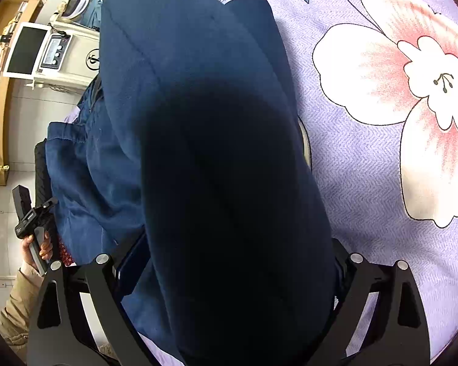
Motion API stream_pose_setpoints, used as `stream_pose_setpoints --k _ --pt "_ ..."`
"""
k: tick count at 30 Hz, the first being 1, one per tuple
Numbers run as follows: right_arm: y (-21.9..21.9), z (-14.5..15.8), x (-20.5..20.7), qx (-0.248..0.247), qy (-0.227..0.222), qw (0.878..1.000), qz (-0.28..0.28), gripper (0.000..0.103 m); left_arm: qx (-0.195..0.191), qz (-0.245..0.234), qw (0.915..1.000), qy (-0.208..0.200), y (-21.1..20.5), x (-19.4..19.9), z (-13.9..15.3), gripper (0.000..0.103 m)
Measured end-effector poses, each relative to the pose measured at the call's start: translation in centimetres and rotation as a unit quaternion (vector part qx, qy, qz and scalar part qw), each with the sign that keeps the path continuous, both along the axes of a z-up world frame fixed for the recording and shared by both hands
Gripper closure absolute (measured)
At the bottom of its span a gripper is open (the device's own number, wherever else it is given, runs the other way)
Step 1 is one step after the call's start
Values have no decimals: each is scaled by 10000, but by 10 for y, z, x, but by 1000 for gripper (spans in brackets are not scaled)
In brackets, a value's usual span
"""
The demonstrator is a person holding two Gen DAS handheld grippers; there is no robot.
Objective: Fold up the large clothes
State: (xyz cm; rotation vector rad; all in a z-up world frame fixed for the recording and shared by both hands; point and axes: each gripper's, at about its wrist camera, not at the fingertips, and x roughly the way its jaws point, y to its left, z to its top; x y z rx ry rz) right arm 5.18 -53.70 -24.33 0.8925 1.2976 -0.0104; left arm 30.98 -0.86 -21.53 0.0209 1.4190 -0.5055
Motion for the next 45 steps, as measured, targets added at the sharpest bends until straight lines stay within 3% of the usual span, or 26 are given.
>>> stream_pose_setpoints --k 2,7,11,14,16,18,20,22,24,28,30,35,38,42,45 --pt "2 0 3 -8 52 10000 -45 11 -143 38 9997 170 3 3 -18 5" --pt "0 2 0 21 125 9998 -161 10 -1034 490 9894 892 24 12 -51 5" --pt "2 -1 3 20 164 9996 -236 8 -1051 390 9907 772 18 12 -51 5" --pt "6 -1 6 -74 195 9993 -324 8 -1220 570 9882 727 10 12 -48 5" --pt "12 2 12 -221 227 9989 -332 10 -1137 637 9892 669 -1 9 -46 5" --pt "20 8 16 -421 247 9984 -280 22 -977 562 9922 534 -10 4 -43 7" --pt "28 14 18 -531 287 9977 -323 31 -1102 587 9907 541 -9 2 -38 15" --pt "34 21 18 -582 280 9971 -396 44 -1273 619 9883 560 -5 -3 -35 31" --pt "42 32 22 -626 258 9968 -432 64 -1368 510 9881 492 -5 -9 -28 42" --pt "64 64 22 -966 109 9950 -232 73 -1400 273 9892 327 -7 -18 -7 65" --pt "57 74 12 -1001 -32 9945 -299 76 -1431 184 9894 189 -13 -16 7 70" --pt "94 123 -14 -902 -413 9945 -335 78 -2139 48 9768 120 -3 -54 61 76" --pt "114 141 -45 -856 -375 9953 -265 78 -2011 -288 9791 56 2 -88 83 76" --pt "144 141 -104 -689 -119 9970 -318 78 -1722 -299 9840 355 26 -130 71 77" --pt "156 128 -134 -665 87 9971 -361 79 -1784 -63 9826 512 38 -145 60 77"
